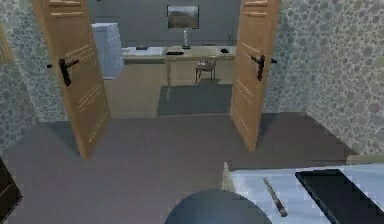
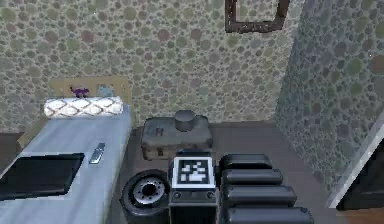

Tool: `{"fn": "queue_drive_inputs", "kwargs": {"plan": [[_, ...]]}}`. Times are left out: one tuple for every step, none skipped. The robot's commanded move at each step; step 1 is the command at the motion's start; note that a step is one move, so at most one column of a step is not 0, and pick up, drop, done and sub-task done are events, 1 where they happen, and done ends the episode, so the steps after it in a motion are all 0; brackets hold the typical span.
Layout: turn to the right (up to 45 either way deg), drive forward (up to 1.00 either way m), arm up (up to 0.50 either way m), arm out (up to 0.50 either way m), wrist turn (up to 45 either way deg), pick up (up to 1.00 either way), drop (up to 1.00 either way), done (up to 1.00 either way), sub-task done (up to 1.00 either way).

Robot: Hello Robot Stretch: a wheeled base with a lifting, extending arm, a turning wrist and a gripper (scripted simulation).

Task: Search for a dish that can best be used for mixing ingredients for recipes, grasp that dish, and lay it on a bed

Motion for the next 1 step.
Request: {"fn": "queue_drive_inputs", "kwargs": {"plan": [[0.0, 1.0, 0.0, 0.0, 0.0, 0.0, 0.0, 0.0, 0.0]]}}
